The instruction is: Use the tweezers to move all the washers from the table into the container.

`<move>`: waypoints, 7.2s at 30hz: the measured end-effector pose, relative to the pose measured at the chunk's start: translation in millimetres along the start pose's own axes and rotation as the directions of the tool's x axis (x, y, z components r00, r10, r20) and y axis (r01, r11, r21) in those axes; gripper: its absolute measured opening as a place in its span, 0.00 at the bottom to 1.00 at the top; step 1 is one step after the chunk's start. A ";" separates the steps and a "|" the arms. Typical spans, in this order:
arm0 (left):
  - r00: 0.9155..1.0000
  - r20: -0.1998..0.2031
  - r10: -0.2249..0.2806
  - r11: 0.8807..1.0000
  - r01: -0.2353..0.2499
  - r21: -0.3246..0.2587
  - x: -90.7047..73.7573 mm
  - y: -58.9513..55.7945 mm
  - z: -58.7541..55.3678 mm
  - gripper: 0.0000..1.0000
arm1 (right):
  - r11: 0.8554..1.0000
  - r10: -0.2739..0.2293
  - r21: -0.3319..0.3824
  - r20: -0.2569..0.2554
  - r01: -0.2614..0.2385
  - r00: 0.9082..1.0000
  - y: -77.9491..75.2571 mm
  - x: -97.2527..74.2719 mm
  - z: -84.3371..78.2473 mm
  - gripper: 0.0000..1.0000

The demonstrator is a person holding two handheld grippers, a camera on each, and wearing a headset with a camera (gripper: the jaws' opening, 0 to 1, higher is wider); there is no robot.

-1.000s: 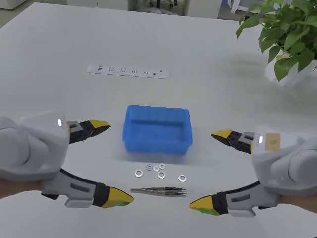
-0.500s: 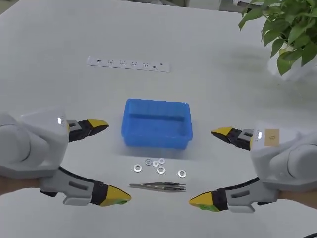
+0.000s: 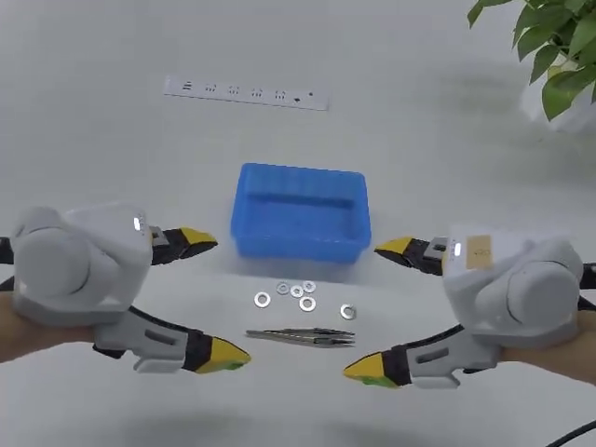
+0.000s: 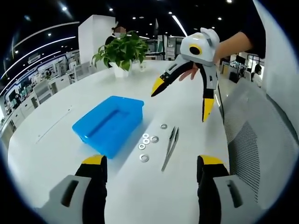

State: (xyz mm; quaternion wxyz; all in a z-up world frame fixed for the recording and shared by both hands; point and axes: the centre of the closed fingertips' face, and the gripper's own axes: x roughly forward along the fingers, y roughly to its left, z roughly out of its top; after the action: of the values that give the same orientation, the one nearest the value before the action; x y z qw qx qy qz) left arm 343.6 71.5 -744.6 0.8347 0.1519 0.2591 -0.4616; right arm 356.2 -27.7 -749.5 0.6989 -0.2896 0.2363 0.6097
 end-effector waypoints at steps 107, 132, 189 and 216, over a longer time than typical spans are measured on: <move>0.971 0.076 -0.228 0.938 0.198 0.284 70.2 -67.9 101.8 0.05 | 0.997 0.060 -0.064 0.143 -0.051 0.988 12.1 23.5 -7.6 0.09; 0.964 0.073 -0.255 0.934 0.226 0.278 62.0 -64.4 97.4 0.06 | 0.996 0.080 -0.051 0.162 -0.073 0.984 13.6 23.9 -6.0 0.07; 0.954 0.145 -0.263 0.929 0.209 0.306 68.7 -51.8 105.8 0.05 | 0.998 -0.056 -0.005 0.091 0.056 0.994 1.2 3.1 -27.8 0.39; 0.944 0.077 -0.322 0.919 0.292 0.264 74.2 -51.3 106.9 0.05 | 0.999 0.041 -0.026 0.074 -0.039 0.996 -6.1 19.1 -20.1 0.17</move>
State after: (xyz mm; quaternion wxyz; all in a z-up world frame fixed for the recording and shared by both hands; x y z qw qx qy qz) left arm 363.9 -59.6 -700.3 0.7402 0.1850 0.1695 -0.6238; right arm 365.4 -28.6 -776.4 0.6912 -0.2703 0.2081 0.6370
